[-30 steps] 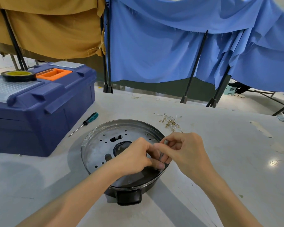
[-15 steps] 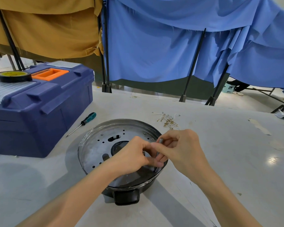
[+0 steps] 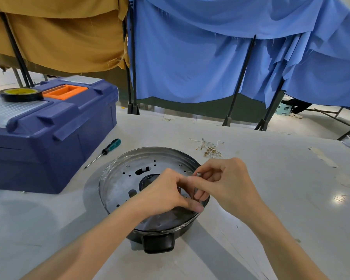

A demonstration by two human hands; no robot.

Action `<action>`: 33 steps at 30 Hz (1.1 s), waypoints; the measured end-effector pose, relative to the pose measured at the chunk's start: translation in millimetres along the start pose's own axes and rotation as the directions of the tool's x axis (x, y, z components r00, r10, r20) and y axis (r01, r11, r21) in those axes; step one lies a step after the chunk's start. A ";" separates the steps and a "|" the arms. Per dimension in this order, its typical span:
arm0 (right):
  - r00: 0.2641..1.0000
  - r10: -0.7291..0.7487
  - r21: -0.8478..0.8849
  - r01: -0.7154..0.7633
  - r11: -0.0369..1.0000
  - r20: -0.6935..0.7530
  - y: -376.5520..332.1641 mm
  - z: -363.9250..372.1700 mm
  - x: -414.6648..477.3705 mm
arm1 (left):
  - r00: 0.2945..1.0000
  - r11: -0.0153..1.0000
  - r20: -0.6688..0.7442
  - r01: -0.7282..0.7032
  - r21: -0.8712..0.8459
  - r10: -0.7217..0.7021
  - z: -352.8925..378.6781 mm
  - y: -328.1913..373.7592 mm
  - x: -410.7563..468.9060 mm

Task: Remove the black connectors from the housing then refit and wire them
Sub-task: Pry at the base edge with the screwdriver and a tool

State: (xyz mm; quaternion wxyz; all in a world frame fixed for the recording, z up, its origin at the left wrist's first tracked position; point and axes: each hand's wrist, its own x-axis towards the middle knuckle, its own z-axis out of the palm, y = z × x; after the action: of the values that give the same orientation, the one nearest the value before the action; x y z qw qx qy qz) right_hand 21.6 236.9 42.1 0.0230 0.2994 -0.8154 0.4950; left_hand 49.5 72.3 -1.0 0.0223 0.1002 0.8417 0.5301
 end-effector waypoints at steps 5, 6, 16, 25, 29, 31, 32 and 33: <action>0.988 0.033 -0.043 -0.040 0.998 -0.149 2.6 12.9 -3.1 | 1.000 1.000 0.003 0.005 0.015 -0.005 2.4 1.7 2.9; 0.995 0.031 -0.044 -0.035 0.998 -0.093 1.5 9.2 -1.5 | 1.000 1.000 0.011 -0.001 0.017 0.001 1.8 1.4 2.9; 0.999 0.007 -0.104 -0.011 0.995 -0.042 -2.1 3.5 -0.7 | 1.000 0.999 0.021 0.023 0.032 -0.023 1.3 -1.0 5.2; 0.992 0.016 0.044 -0.022 0.999 0.124 -9.4 -8.6 -0.1 | 0.998 0.999 0.058 0.032 -0.019 -0.031 -1.1 -1.0 0.8; 0.999 0.019 -0.055 -0.018 0.998 0.026 -7.9 -1.2 -3.5 | 1.000 1.000 0.014 -0.002 -0.009 0.002 -0.8 -0.6 0.6; 0.998 0.024 -0.118 -0.030 0.993 -0.055 -6.0 5.0 -4.7 | 1.000 1.000 0.005 -0.003 -0.004 0.003 -0.1 2.0 0.8; 0.994 0.034 -0.122 -0.046 0.991 -0.100 -5.4 8.2 -5.7 | 1.000 1.000 -0.002 -0.002 0.001 0.002 0.8 2.7 1.6; 0.988 0.053 -0.109 -0.070 0.992 -0.147 -5.1 11.3 -6.6 | 1.000 1.000 -0.011 -0.005 0.011 0.005 1.7 2.3 2.8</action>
State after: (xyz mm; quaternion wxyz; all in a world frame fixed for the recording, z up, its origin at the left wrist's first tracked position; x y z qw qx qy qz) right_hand 32.5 229.0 38.2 0.0837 0.2357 -0.8473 0.4685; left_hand 47.3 75.3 0.5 0.0159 0.0993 0.8446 0.5259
